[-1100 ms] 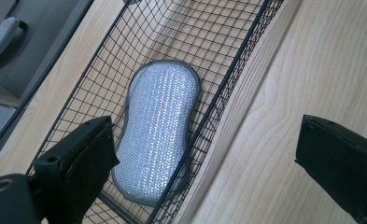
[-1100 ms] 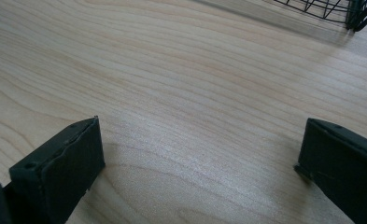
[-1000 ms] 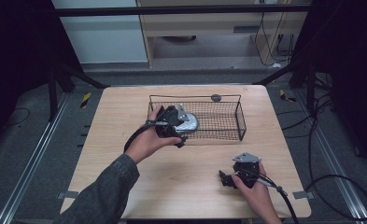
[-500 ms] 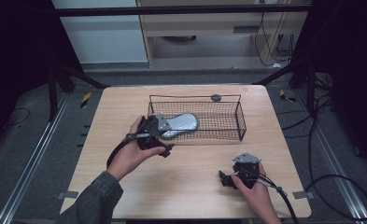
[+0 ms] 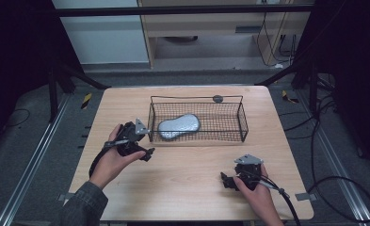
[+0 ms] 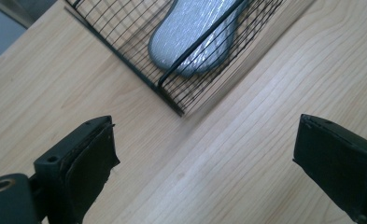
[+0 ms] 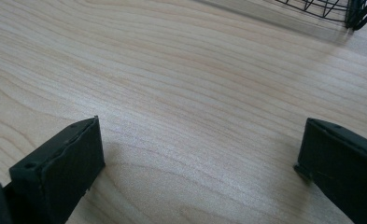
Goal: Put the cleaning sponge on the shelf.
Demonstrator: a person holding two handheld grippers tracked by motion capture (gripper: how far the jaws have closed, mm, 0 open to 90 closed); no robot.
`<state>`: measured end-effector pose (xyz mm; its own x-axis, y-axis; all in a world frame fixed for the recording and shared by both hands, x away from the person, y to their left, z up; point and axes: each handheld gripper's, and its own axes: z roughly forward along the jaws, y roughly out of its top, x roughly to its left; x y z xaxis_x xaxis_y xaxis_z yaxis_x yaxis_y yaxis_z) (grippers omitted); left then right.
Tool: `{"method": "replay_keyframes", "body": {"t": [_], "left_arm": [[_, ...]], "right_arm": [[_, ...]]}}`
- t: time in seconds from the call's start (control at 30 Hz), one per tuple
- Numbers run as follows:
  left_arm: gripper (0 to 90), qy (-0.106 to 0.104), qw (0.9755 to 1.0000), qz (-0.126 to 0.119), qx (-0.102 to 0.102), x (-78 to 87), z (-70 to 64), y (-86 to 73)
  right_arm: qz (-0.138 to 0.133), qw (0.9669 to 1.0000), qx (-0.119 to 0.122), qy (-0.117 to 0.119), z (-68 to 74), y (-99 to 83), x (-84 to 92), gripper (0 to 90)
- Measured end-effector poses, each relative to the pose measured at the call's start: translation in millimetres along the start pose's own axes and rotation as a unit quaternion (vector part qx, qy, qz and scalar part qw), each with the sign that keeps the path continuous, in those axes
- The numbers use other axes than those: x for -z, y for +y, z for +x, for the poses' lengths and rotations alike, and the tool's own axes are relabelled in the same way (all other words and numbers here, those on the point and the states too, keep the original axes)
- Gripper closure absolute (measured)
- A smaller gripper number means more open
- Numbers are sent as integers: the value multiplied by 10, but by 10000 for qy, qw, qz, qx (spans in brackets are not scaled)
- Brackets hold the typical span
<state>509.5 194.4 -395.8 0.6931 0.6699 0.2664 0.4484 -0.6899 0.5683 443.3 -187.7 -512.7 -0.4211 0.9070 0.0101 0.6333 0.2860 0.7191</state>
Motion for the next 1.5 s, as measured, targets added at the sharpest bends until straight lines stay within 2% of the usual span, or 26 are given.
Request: {"method": "replay_keyframes", "body": {"t": [0.27, 0.5, 0.7, 0.73, 0.77, 0.87, 0.97, 1.0, 1.07, 1.5], "left_arm": [[53, 21, 9997, 123, 223, -49, 111, -251], [54, 14, 9989, 251, 403, -125, 153, -456], [54, 15, 9971, 361, 666, -222, 212, -690], [55, 15, 9971, 361, 666, -222, 212, -690], [57, 9, 9963, 359, 783, -249, 235, -757], [57, -24, 9949, 387, 935, -289, 267, -847], [56, 1, 9942, 410, 994, -310, 291, -895], [56, 18, 9933, 416, 1075, -328, 323, -935], [54, 41, 9926, 417, 1143, -344, 360, -968], [45, 42, 9881, 352, 1495, -497, 536, -1094]], "right_arm": [[-13, 10000, 12, 3, 4, -6, 2, 5], [-12, 10000, 13, 2, 3, -6, 2, 5], [-5, 10000, 21, 13, 5, -8, 5, 5], [-5, 10000, 21, 13, 5, -8, 5, 5], [-1, 10000, 16, 17, 6, -8, 6, 6], [-5, 10000, 21, 31, 6, -9, 7, 5], [-4, 10000, 24, 29, 7, -9, 7, 5], [-29, 9999, 115, -16, -1, -14, -1, 5], [-30, 9999, 127, -13, -2, -15, 0, 5], [-32, 9999, 110, 7, 2, -16, 3, 5]]}}
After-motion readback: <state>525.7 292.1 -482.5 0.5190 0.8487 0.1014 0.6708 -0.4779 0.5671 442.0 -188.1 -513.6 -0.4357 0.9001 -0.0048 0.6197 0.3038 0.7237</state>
